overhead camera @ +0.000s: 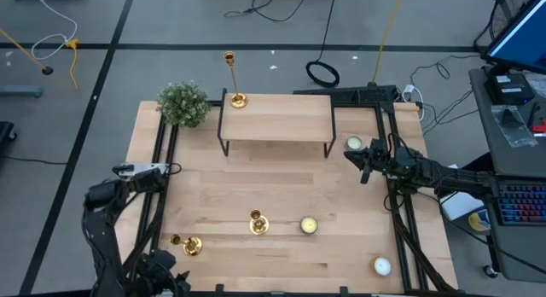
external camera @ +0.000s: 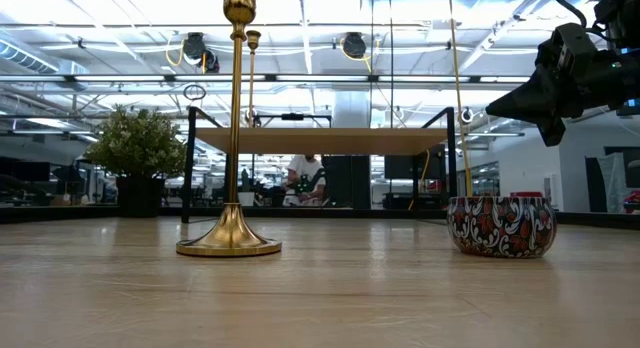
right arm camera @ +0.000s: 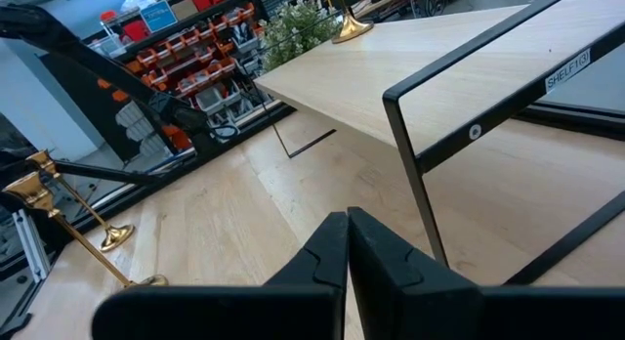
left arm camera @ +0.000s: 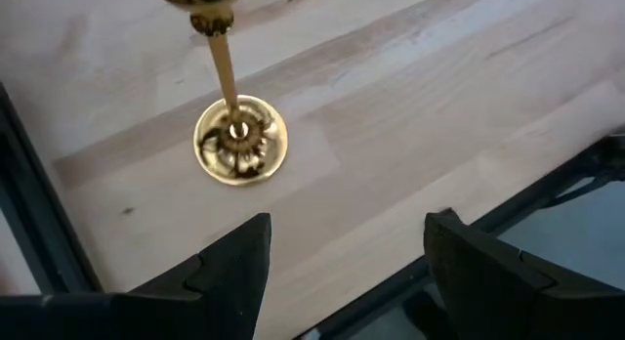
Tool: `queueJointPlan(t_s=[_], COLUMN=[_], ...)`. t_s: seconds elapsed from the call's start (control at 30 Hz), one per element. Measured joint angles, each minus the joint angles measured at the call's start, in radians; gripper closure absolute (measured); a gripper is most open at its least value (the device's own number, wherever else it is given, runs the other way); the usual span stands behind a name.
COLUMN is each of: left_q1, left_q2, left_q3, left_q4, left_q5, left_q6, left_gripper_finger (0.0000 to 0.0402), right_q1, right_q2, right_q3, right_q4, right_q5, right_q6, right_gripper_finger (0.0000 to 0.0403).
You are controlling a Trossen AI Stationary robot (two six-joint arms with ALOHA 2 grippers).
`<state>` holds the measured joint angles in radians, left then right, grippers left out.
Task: Pick & Place candle stick holders
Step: Put the bottom gold candle holder on the shelf
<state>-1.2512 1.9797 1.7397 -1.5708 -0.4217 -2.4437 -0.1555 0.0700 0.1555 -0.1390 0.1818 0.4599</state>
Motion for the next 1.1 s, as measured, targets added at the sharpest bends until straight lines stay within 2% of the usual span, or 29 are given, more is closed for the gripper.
queueJointPlan(t_s=[0.33, 0.67, 1.1], left_q1=[0.005, 0.006, 0.006], left_q2=[-0.003, -0.017, -0.133], left_q3=[-0.019, -0.141, -0.334], left_q4=[0.000, 0.001, 0.000], left_q5=[-0.023, -0.029, -0.156], left_q6=[0.015, -0.001, -0.001], left_gripper_finger=[0.0133, 0.0133, 0.0133], right_q1=[0.000, 0.000, 0.000], right_q2=[0.000, 0.000, 0.000], right_q3=[0.000, 0.000, 0.000], right_q4=[0.000, 0.000, 0.000], right_q5=[0.000, 0.000, 0.000], right_q6=[0.000, 0.000, 0.000], right_gripper_finger=[0.0399, 0.0399, 0.0399])
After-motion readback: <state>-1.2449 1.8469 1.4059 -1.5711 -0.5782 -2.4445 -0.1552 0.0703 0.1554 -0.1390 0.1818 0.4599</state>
